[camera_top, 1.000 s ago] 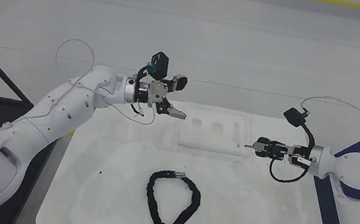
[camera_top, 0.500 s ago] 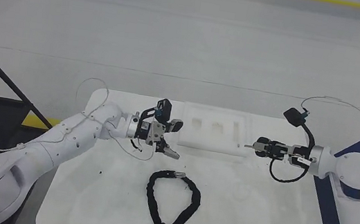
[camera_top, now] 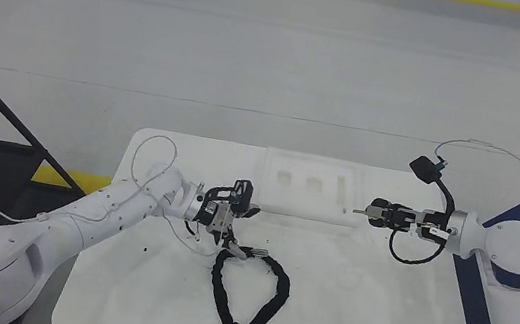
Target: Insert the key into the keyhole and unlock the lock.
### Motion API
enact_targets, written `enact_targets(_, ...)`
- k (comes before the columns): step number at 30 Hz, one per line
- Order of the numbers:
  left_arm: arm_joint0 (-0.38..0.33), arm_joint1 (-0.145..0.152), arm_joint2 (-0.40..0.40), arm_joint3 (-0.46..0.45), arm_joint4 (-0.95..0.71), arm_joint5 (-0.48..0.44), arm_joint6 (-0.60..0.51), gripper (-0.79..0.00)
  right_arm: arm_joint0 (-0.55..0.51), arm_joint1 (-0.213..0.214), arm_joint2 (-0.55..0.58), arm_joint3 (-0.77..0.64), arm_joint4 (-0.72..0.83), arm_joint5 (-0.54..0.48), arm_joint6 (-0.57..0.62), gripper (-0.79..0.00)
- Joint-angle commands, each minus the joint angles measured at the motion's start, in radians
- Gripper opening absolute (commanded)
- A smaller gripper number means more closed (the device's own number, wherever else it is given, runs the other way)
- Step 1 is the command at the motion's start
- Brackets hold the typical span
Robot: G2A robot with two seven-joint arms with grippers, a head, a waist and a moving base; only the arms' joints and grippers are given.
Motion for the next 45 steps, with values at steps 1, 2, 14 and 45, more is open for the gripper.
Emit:
enact_targets(1, 0.012, -0.010, 0.000, 0.002, 0.057, 0.000, -0.002, 0.000, 0.000, 0.000, 0.000, 0.000, 0.000, 0.000, 0.000, -0.785)
enact_targets(2, 0.014, -0.014, 0.000, 0.005, 0.066, 0.000, -0.001, 0.000, 0.000, 0.000, 0.000, 0.000, 0.000, 0.000, 0.000, -0.785)
enact_targets(14, 0.014, -0.014, 0.000, 0.005, 0.066, 0.000, -0.001, 0.000, 0.000, 0.000, 0.000, 0.000, 0.000, 0.000, 0.000, -0.785)
enact_targets(45, 0.080, -0.126, -0.002, 0.149, 0.481, 0.155, 0.255, 0.000, 0.000, 0.000, 0.000, 0.000, 0.000, 0.000, 0.000, -0.785)
